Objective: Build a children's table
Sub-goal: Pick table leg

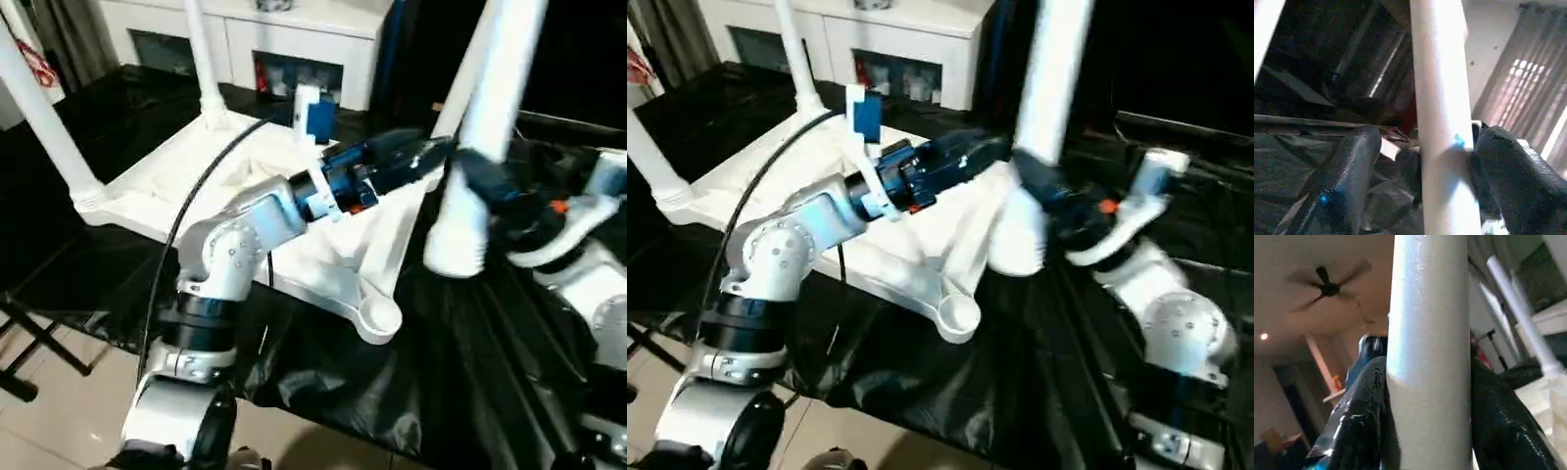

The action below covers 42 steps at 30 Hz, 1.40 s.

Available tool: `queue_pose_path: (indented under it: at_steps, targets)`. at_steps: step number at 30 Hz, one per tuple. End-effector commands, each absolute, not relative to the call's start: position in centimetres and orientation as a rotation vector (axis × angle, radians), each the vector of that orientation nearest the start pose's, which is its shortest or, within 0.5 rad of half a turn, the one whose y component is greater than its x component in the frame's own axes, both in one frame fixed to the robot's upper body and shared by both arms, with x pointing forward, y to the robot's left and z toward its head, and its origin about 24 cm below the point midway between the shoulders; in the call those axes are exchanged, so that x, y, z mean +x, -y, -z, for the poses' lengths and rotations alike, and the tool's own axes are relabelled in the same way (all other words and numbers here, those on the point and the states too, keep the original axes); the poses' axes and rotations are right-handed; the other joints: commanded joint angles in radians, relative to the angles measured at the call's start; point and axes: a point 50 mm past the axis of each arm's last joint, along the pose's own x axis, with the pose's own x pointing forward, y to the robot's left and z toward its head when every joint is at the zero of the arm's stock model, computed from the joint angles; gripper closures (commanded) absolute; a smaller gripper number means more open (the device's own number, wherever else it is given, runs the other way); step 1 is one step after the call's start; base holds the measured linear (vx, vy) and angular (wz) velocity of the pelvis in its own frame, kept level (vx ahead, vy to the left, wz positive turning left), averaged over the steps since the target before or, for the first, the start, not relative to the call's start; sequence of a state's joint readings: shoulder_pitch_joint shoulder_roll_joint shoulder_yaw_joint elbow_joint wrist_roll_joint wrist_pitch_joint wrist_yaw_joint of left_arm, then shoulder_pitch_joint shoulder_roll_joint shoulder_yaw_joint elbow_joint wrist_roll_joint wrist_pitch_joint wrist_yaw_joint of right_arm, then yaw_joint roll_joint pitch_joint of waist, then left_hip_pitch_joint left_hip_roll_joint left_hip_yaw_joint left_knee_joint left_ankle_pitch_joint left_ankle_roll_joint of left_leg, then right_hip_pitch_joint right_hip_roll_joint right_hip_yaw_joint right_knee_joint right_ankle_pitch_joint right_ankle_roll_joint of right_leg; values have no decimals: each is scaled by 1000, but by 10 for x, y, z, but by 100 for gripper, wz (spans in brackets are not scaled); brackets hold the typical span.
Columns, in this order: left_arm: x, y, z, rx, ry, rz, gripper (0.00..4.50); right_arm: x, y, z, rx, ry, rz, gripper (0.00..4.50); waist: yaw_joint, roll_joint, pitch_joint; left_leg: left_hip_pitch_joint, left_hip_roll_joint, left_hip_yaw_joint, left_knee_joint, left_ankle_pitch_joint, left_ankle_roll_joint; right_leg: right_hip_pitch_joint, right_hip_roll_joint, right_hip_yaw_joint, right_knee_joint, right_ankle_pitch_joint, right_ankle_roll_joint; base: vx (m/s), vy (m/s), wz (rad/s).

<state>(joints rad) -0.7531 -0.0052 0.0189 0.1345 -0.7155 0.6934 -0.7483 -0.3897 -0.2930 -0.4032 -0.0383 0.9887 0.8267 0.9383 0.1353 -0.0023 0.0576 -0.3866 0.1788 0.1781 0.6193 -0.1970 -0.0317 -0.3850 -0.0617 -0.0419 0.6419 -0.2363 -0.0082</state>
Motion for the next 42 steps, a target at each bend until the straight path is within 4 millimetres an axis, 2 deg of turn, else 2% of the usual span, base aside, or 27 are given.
queue_pose_path:
  at_steps: [1, 2, 10, 11, 13, 16, 19, 25, 27, 30, 38, 39, 40, 41, 42]
  targets:
    - [313, -31, -203, -594, 49, 1366, 83, 274, 185, -164, 739, 148, -1168, 265, -2, -20, -66, 18, 50, -16, -74, -20, 33, 46, -86, 42, -78, -15, -211, 0, 0, 0]
    - [312, -30, -203, -607, 43, 1378, 83, 272, 179, -162, 736, 123, -1193, 265, -1, -23, -65, 16, 50, -16, -75, -20, 33, 46, -85, 42, -78, -15, -211, 0, 0, 0]
    - [313, -28, -202, -644, 25, 1405, 83, 268, 163, -154, 710, 44, -1255, 265, 0, -22, -63, 18, 52, -17, -78, -38, 17, 45, -87, 44, -81, -44, -198, 0, 0, 0]
    - [313, -29, -203, -659, 20, 1410, 112, 268, 163, -153, 709, 40, -1256, 265, 0, -22, -63, 18, 51, -17, -78, -37, 14, 45, -86, 44, -81, -38, -197, 0, 0, 0]
    - [314, -30, -203, -674, 18, 1411, 112, 268, 163, -153, 709, 38, -1254, 265, 0, -21, -63, 17, 49, -16, -77, -37, 14, 47, -87, 44, -81, -34, -197, 0, 0, 0]
    - [314, -33, -206, -696, 27, 1415, 145, 268, 163, -152, 705, 34, -1253, 265, 1, -22, -63, 17, 50, -17, -77, -36, 13, 47, -87, 45, -81, -32, -194, 0, 0, 0]
    - [313, -34, -207, -704, 33, 1431, 157, 268, 163, -151, 700, 28, -1253, 265, 2, -22, -65, 16, 49, -17, -76, -22, 17, 48, -86, 44, -77, 0, -201, 0, 0, 0]
    - [311, -32, -205, -690, 36, 1448, 202, 269, 162, -149, 690, 17, -1242, 265, 1, -22, -64, 17, 50, -17, -76, -28, 18, 49, -87, 44, -77, -9, -200, 0, 0, 0]
    - [311, -31, -205, -683, 35, 1453, 232, 270, 162, -148, 688, 14, -1239, 265, 1, -22, -65, 17, 50, -16, -75, -25, 19, 48, -86, 44, -77, -4, -199, 0, 0, 0]
    - [308, -31, -203, -666, 29, 1481, 246, 269, 162, -147, 681, 8, -1240, 265, 3, -19, -66, 17, 50, -17, -74, -19, 21, 49, -86, 44, -75, 9, -202, 0, 0, 0]
    - [310, -30, -202, -626, 44, 1451, 261, 270, 162, -146, 650, -1, -1227, 265, 2, -21, -67, 17, 50, -17, -73, -16, 25, 50, -86, 44, -74, 20, -207, 0, 0, 0]
    - [311, -31, -202, -592, 60, 1433, 262, 271, 161, -146, 646, -9, -1221, 230, 3, -21, -67, 17, 50, -17, -73, -14, 26, 50, -86, 44, -73, 24, -208, 0, 0, 0]
    - [311, -31, -202, -592, 60, 1433, 262, 271, 161, -146, 646, -9, -1221, 230, 2, -21, -67, 17, 50, -17, -73, -14, 27, 50, -86, 44, -73, 24, -206, 0, 0, 0]
    - [314, -31, -202, -538, 82, 1394, 262, 278, 160, -145, 590, -9, -1157, 195, 2, -21, -67, 17, 52, -19, -74, -11, 25, 48, -86, 44, -74, 21, -201, 0, 0, 0]
    - [314, -31, -202, -525, 87, 1381, 262, 278, 159, -145, 579, -12, -1158, 193, 0, -20, -66, 19, 51, -18, -74, -13, 18, 48, -85, 44, -75, 17, -196, 0, 0, 0]
